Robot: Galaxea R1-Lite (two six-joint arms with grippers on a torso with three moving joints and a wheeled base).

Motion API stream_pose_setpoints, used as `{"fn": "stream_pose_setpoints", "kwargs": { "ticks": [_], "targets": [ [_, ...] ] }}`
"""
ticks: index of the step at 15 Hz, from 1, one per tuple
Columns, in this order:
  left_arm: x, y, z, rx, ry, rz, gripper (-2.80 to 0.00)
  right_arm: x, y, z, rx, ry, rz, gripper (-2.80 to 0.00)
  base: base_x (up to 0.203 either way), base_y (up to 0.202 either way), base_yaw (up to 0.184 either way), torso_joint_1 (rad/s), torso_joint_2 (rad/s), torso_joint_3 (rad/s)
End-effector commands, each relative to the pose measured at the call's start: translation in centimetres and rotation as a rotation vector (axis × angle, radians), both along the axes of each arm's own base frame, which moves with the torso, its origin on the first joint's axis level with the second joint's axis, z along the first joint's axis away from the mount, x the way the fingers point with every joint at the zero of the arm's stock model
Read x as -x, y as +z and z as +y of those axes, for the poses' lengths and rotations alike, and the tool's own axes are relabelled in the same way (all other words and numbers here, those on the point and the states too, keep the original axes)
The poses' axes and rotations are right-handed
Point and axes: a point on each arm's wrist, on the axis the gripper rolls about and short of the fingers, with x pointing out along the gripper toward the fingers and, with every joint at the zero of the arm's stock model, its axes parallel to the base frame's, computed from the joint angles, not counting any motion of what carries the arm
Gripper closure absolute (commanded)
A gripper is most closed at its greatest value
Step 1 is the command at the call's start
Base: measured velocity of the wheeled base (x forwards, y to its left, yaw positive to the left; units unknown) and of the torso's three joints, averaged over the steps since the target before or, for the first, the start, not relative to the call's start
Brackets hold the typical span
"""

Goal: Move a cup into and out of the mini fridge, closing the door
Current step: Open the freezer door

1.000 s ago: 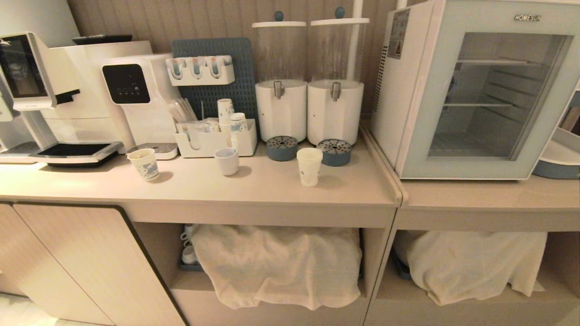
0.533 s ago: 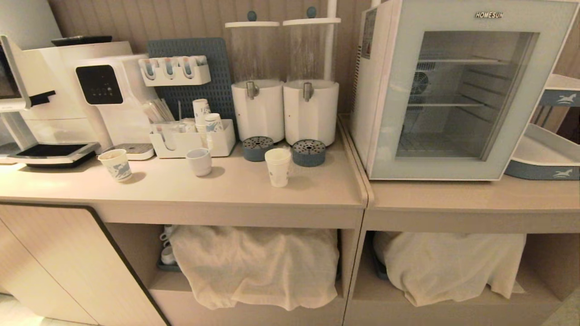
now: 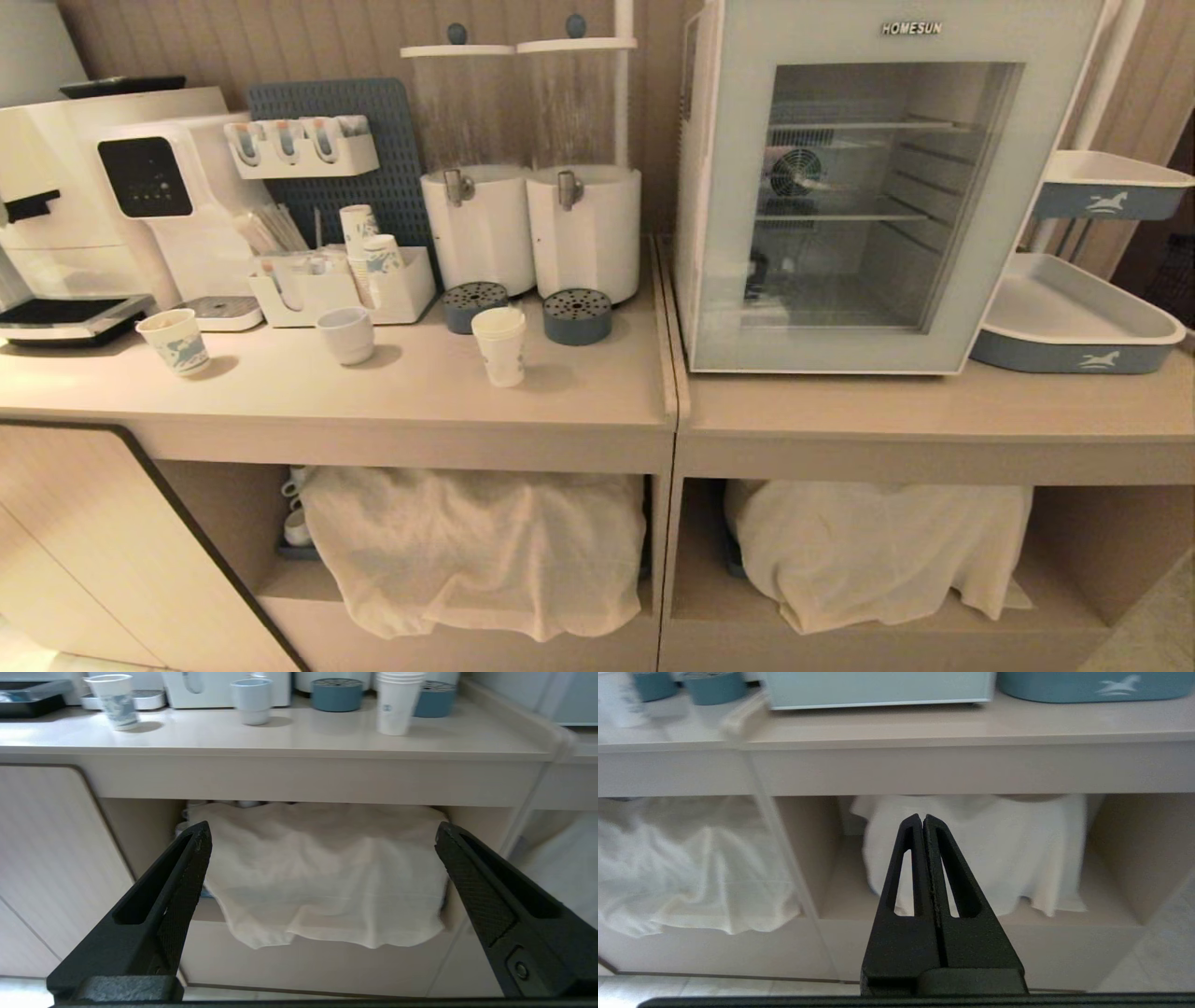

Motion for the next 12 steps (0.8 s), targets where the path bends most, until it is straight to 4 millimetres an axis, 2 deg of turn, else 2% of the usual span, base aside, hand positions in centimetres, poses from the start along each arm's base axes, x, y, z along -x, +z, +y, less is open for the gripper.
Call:
{"fn": "stream_pose_setpoints", "kwargs": {
  "ticks": [1,12],
  "targets": [
    [-0.15,-0.50,0.00,0.002,-0.001,0.019,-2.80,0.00,-0.01,0.00,0.000,0.000,0.000,0.00,0.000,-0.187,0.000,0.001,0.00,0.007],
    [-0.15,-0.50,0.00,0.005,0.001,0.019,-2.80,0.00,-0.01,0.00,0.000,0.000,0.000,0.00,0.000,-0.191,0.000,0.003,0.00,0.002]
  ]
}}
